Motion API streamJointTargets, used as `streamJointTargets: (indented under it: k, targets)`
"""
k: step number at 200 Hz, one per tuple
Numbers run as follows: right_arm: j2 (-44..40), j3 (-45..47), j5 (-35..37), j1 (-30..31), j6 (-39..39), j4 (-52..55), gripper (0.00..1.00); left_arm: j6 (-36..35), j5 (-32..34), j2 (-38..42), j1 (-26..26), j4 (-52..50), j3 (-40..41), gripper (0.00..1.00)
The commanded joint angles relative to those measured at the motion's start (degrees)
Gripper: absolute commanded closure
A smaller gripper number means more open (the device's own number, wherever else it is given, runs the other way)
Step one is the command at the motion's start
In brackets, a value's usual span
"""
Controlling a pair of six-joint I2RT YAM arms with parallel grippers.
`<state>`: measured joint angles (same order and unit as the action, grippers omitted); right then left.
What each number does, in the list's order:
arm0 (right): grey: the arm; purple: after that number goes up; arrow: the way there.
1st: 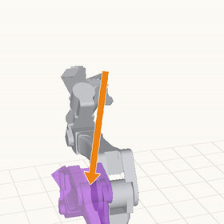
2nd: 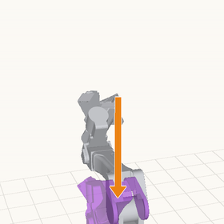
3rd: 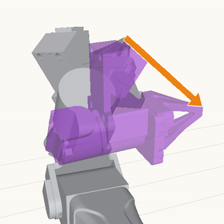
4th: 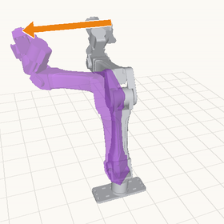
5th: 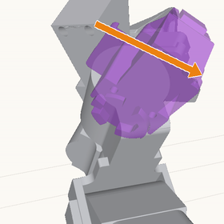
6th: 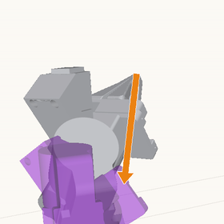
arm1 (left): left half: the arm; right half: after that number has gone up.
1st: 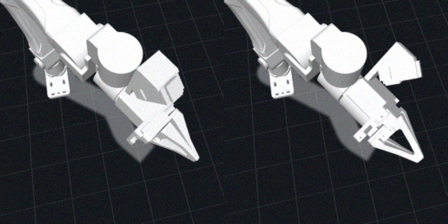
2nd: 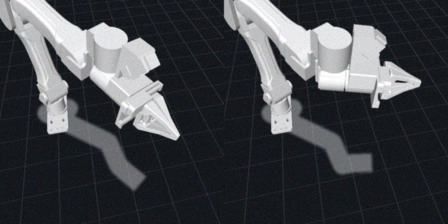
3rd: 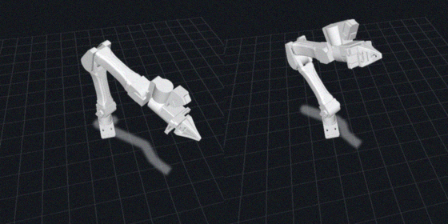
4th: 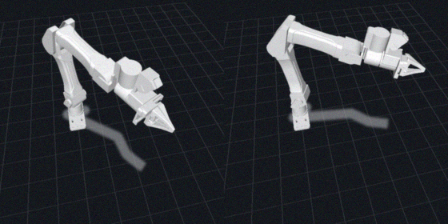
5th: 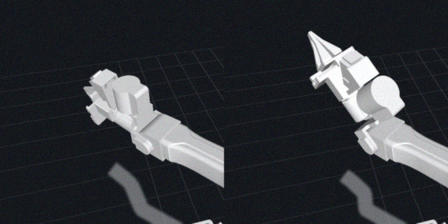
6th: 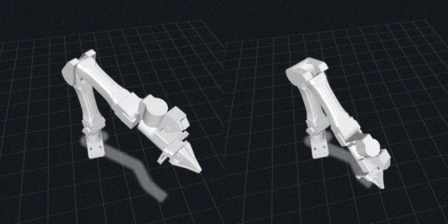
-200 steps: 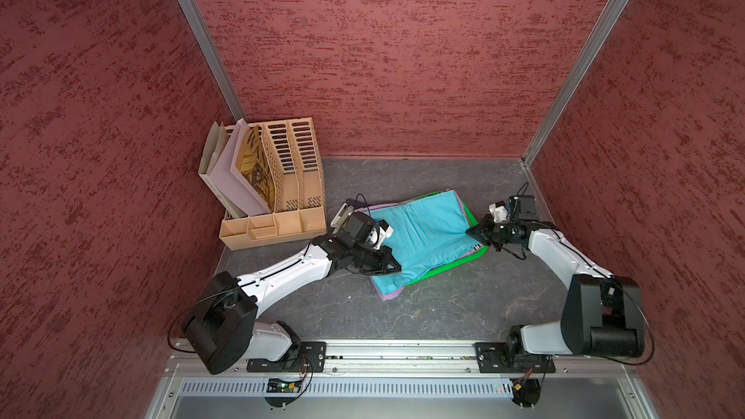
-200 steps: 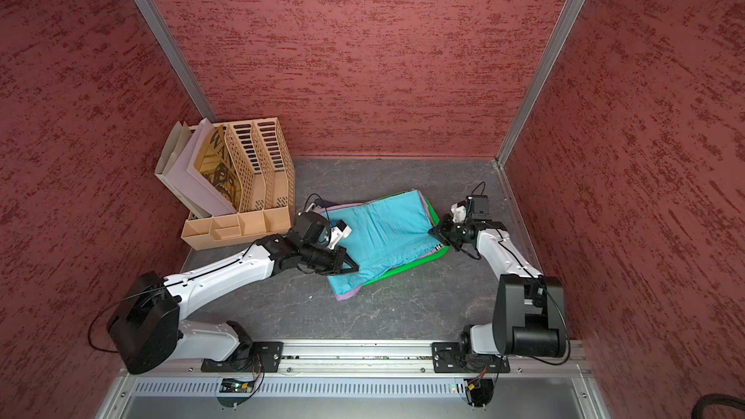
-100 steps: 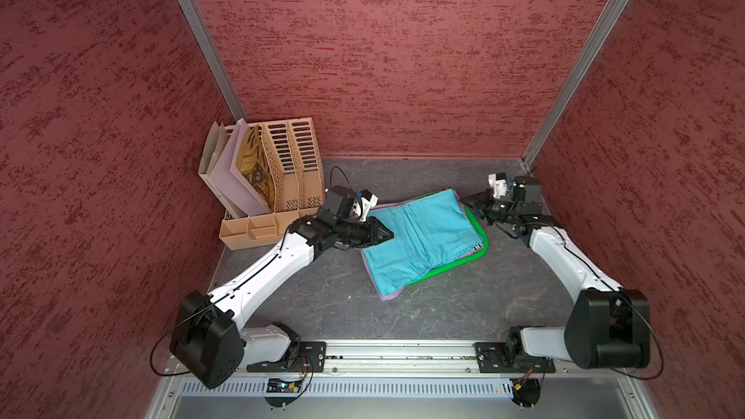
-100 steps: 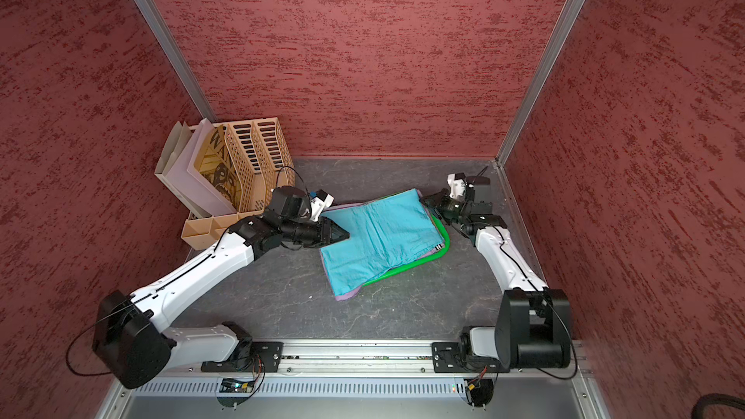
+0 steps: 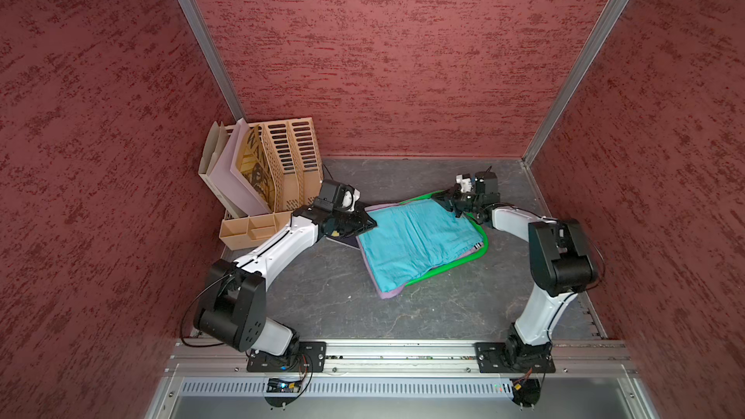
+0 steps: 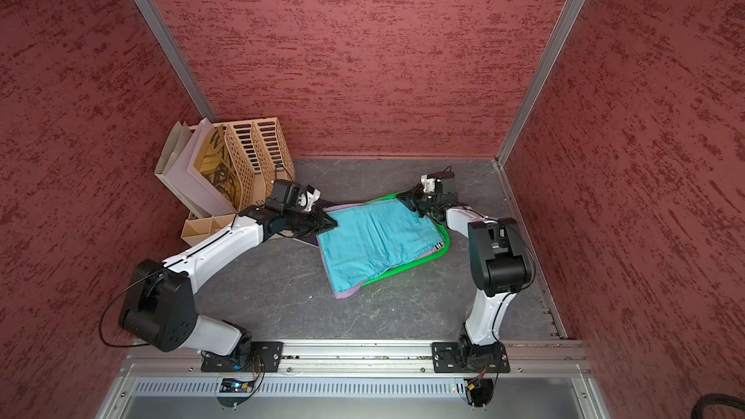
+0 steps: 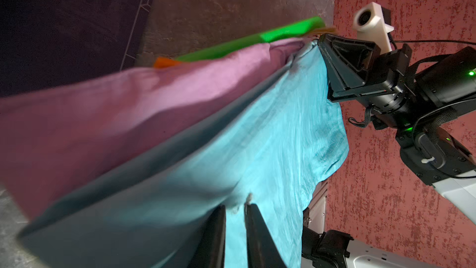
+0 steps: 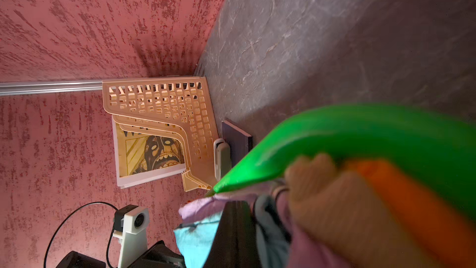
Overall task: Put the folded long pants in the basket
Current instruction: Adjust the long pant in the basket.
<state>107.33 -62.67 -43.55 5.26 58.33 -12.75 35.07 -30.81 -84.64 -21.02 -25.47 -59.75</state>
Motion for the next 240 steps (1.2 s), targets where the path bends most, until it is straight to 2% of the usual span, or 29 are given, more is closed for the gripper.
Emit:
streamJointTargets:
  k: [1,23,47,81,108,139,156,166,189,212,240]
  targets:
    - [5.16,-1.29,5.60,-3.76,-0.75,0.99,1.00,-1.55,2.65,-0.12,0.83,0.02,1.93,0.79]
    - [6.01,-1.94,4.57,-4.51,-1.57,1.33,1.00,-1.49,1.90,-0.95,1.58,0.62,2.79,0.79]
    - [2.52,-3.16,3.47,-4.55,-2.88,4.10,1.00,-2.20,1.44,-1.32,1.77,-0.77,1.25,0.78]
    - [-9.08,-5.40,3.00,-4.55,-6.52,12.78,1.00,-2.03,1.62,4.46,1.14,-3.64,-3.80,0.72]
    - [-18.98,-1.54,2.65,-4.34,-5.58,16.63,1.00,-2.55,0.01,7.62,-4.18,-6.72,-6.43,0.70]
    - [-28.15,9.96,0.65,0.23,-3.91,14.62,1.00,1.78,0.32,10.87,-15.91,-0.01,2.40,0.71]
    - [-31.30,14.68,1.55,2.64,-5.43,18.09,1.00,3.85,1.38,12.69,-20.73,2.96,7.98,0.85]
    - [-32.87,18.22,1.63,2.87,-5.95,18.08,1.00,4.52,1.62,13.76,-23.01,4.82,10.97,0.87]
    - [-34.24,22.60,5.60,2.75,-13.47,23.96,1.00,5.57,2.07,14.87,-27.15,6.60,15.98,0.87]
    - [-34.82,25.45,10.47,0.92,-18.42,27.20,1.00,6.96,4.18,15.64,-28.21,7.40,19.81,0.87]
    - [-33.60,28.32,10.63,-5.08,-18.82,24.68,1.00,7.91,5.61,16.43,-25.77,8.33,23.43,0.88]
